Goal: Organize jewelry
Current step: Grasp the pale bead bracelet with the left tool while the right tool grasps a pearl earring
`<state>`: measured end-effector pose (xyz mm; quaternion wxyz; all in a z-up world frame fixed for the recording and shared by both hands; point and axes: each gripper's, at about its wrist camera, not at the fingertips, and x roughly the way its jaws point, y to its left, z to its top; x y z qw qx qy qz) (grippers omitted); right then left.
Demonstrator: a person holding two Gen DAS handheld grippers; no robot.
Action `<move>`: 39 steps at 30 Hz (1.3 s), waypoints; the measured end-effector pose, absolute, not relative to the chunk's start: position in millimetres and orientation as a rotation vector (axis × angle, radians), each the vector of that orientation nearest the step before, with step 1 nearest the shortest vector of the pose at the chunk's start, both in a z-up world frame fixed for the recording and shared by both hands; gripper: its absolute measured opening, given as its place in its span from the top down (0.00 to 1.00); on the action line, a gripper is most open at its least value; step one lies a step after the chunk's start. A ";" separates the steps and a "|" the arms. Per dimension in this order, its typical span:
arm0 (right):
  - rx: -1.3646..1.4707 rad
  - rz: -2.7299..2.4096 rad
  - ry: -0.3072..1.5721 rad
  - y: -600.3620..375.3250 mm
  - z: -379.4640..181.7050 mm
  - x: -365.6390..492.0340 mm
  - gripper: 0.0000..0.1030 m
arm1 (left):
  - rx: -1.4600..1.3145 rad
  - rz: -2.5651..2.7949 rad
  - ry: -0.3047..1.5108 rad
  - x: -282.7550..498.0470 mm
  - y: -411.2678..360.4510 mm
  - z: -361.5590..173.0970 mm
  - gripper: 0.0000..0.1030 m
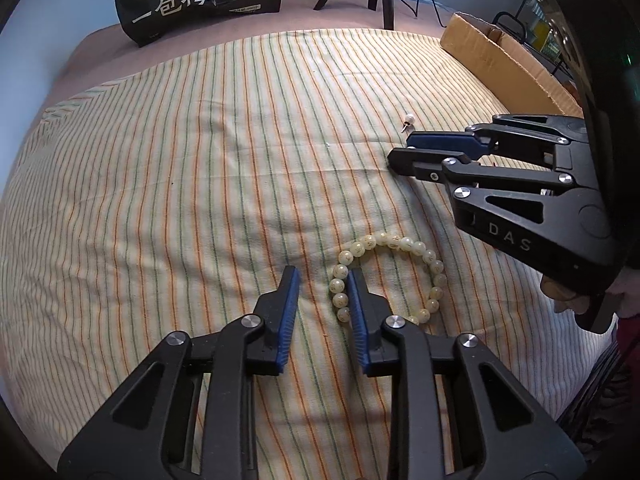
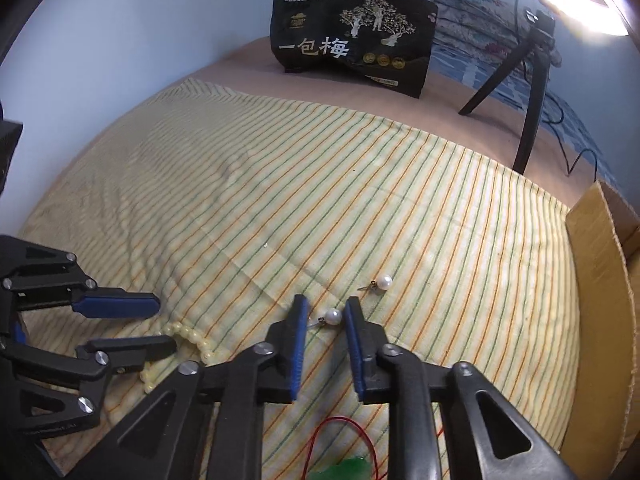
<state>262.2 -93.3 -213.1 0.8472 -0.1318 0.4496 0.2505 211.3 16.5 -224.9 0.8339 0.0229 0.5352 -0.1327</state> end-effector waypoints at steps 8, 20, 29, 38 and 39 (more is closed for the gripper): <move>-0.251 0.534 0.951 -99.9 -206.9 258.7 0.92 | -0.012 -0.274 1.149 214.3 23.0 -219.9 0.93; -0.156 0.506 0.896 -139.8 -172.8 247.7 0.92 | -0.075 -0.321 1.086 207.4 15.0 -184.0 0.95; -0.132 0.462 0.865 -169.0 -158.3 236.5 0.92 | -0.090 -0.344 1.032 203.4 4.7 -158.4 0.95; -0.099 0.414 0.818 -199.4 -139.7 233.0 0.92 | -0.126 -0.370 0.954 210.5 -1.6 -126.5 0.95; -0.094 0.404 0.813 -204.2 -137.2 232.8 0.92 | -0.131 -0.376 0.941 211.8 -4.2 -121.0 0.95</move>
